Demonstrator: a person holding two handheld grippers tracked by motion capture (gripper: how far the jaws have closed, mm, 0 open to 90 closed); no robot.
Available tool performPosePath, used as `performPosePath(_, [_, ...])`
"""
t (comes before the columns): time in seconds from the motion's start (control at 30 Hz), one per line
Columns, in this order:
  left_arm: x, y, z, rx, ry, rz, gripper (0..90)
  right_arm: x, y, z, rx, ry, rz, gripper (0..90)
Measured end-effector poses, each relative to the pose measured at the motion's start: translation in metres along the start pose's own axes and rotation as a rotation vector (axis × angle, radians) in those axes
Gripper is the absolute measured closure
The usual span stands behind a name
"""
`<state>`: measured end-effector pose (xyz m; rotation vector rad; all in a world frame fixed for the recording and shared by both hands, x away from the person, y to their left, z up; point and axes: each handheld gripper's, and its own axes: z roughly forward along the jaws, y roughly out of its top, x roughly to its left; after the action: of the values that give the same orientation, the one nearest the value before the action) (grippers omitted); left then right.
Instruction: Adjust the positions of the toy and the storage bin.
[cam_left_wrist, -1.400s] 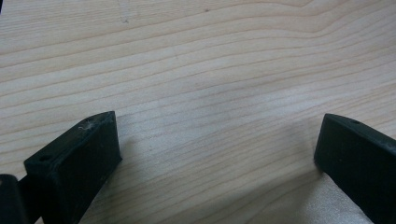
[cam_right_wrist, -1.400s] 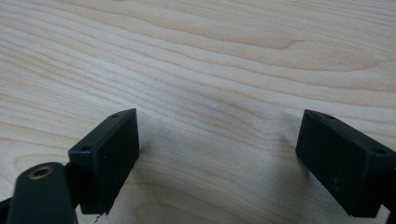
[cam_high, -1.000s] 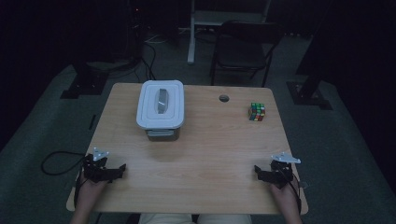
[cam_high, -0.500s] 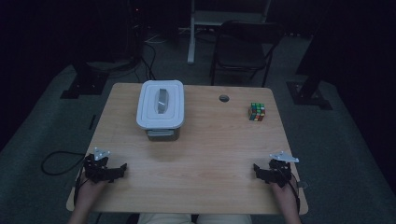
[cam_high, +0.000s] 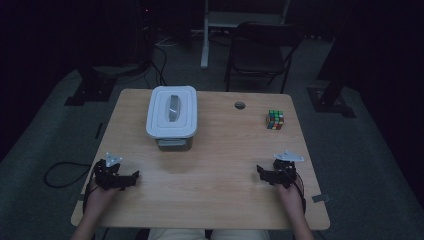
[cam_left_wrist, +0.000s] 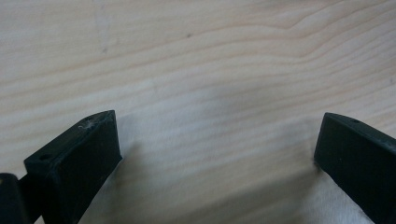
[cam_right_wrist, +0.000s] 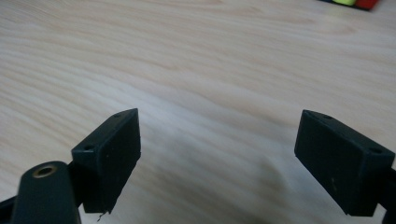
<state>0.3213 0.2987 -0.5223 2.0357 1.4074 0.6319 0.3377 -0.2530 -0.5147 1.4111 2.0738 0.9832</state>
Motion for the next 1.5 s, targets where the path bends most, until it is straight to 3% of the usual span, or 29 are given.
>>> performPosePath(0.13, [0.0,0.007,0.005,0.002,-0.014,0.013,1.0,0.011,0.011,0.013,-0.016,0.027,-0.008,14.4])
performPosePath(0.2, [0.001,0.012,0.006,-0.011,-0.021,-0.013,1.0,0.017,0.016,0.017,-0.043,0.024,-0.021,14.4])
performPosePath(0.27, [0.005,0.016,0.007,-0.01,-0.062,-0.031,1.0,0.022,0.022,0.022,-0.062,0.024,-0.031,14.4])
performPosePath(0.33, [0.009,0.021,0.009,0.002,-0.045,-0.049,1.0,0.026,0.028,0.027,-0.072,0.032,-0.027,14.4])
performPosePath(0.4, [0.015,0.025,0.012,-0.002,-0.064,-0.092,1.0,0.031,0.035,0.033,-0.071,0.043,-0.027,14.4])
performPosePath(0.47, [0.018,0.028,0.015,-0.003,-0.068,-0.103,1.0,0.036,0.04,0.04,-0.065,0.048,-0.039,14.4])
performPosePath(0.8, [0.025,0.05,0.03,-0.028,-0.068,-0.093,1.0,0.054,0.063,0.077,-0.04,0.081,-0.042,14.4])
performPosePath(0.93, [0.022,0.058,0.039,-0.032,-0.067,-0.062,1.0,0.061,0.072,0.088,-0.038,0.093,-0.042,14.4])
performPosePath(0.97, [0.021,0.062,0.044,-0.043,-0.05,-0.041,1.0,0.066,0.077,0.094,-0.035,0.093,-0.052,14.4])
performPosePath(1.13, [0.025,0.07,0.055,-0.071,-0.074,-0.057,1.0,0.075,0.089,0.105,-0.034,0.112,-0.051,14.4])
performPosePath(1.17, [0.027,0.072,0.058,-0.109,-0.06,-0.028,1.0,0.079,0.096,0.11,-0.035,0.119,-0.044,14.4])
performPosePath(1.2, [0.027,0.072,0.058,-0.109,-0.06,-0.028,1.0,0.079,0.096,0.11,-0.035,0.119,-0.044,14.4])
performPosePath(1.23, [0.027,0.076,0.062,-0.123,-0.037,-0.002,1.0,0.083,0.102,0.116,-0.034,0.127,-0.044,14.4])
performPosePath(1.4, [0.033,0.085,0.07,-0.113,-0.051,-0.019,1.1,0.091,0.115,0.13,-0.024,0.143,-0.056,14.4])
performPosePath(1.5, [0.039,0.094,0.078,-0.117,-0.03,-0.036,1.0,0.095,0.125,0.14,-0.017,0.141,-0.055,14.4])
